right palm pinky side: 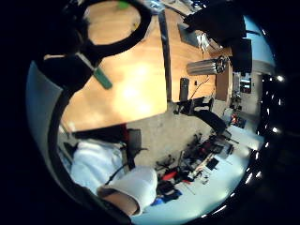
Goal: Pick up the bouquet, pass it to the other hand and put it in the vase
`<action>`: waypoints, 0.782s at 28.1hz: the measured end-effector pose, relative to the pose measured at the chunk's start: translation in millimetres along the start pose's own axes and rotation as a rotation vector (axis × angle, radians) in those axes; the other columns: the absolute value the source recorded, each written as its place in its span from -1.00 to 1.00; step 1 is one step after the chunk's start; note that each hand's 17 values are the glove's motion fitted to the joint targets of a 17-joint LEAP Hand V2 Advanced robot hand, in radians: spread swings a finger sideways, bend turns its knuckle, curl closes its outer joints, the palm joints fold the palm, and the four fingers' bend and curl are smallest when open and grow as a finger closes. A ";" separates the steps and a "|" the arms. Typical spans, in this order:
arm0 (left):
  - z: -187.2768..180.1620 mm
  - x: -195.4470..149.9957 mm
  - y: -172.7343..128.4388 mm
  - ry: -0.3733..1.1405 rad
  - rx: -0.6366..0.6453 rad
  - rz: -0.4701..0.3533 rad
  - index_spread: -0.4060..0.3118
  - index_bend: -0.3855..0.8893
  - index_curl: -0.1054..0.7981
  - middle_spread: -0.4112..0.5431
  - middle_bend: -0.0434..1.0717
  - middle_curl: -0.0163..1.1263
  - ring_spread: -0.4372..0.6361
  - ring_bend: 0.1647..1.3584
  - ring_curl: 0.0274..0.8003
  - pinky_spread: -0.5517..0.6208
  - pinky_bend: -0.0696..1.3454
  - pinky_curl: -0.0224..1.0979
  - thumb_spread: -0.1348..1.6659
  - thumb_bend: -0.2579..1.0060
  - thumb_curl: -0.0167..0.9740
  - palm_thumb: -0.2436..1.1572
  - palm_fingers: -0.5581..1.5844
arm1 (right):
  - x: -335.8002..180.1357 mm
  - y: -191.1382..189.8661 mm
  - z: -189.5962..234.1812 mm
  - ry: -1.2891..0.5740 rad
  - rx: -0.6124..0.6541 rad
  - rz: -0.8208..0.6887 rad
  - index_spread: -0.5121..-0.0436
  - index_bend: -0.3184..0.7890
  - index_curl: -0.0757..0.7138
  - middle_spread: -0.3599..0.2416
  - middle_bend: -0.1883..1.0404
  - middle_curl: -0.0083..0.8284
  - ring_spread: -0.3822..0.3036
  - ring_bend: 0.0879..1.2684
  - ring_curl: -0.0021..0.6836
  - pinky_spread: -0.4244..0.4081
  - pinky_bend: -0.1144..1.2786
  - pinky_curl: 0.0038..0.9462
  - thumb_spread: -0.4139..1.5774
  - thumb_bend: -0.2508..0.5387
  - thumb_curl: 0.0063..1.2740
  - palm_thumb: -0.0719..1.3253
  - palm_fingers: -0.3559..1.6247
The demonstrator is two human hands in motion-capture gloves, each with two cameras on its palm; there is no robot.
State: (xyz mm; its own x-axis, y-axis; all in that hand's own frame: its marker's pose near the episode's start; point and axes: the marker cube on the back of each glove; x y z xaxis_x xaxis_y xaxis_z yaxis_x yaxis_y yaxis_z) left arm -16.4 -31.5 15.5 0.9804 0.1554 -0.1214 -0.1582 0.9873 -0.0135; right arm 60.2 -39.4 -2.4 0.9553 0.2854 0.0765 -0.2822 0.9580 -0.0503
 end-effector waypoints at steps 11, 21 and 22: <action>9.3 -7.9 7.1 -0.004 -0.028 0.039 -0.11 -0.06 0.03 0.06 -0.64 -0.57 0.37 -0.60 -0.49 0.40 -0.44 -0.46 0.42 -0.61 -0.58 -0.26 -0.09 | -5.1 2.3 60.2 -0.056 0.019 0.179 0.60 -0.18 -0.56 0.18 -0.07 -0.15 -0.14 0.12 0.05 0.14 0.18 -0.31 0.50 -0.16 -0.59 -0.13 0.14; 24.0 -16.2 11.5 0.004 -0.049 0.033 -0.12 -0.08 0.09 0.05 -0.66 -0.55 0.38 -0.60 -0.46 0.40 -0.45 -0.43 0.43 -0.62 -0.54 -0.26 -0.08 | -16.3 6.3 137.4 -0.025 -0.142 0.175 0.55 -0.22 -0.38 0.04 -0.13 -0.08 -0.24 0.01 0.08 0.01 0.05 -0.32 0.45 -0.27 -0.50 -0.01 0.23; 24.7 -16.2 12.1 0.004 -0.053 0.032 -0.12 -0.08 0.09 0.04 -0.66 -0.54 0.38 -0.60 -0.46 0.40 -0.45 -0.43 0.43 -0.62 -0.54 -0.26 -0.08 | -16.3 5.7 142.0 -0.024 -0.153 0.179 0.55 -0.22 -0.37 0.04 -0.14 -0.08 -0.25 0.00 0.08 0.00 0.04 -0.32 0.45 -0.28 -0.49 0.00 0.23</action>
State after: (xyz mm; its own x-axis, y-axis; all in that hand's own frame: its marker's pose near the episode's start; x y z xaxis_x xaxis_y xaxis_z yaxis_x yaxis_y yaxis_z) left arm -31.4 -21.3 41.8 0.9742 0.1869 -0.1266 -0.1959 0.9787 -0.0622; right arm 30.6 -34.8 137.5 0.8882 0.4531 0.0759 -0.4291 0.8772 -0.2153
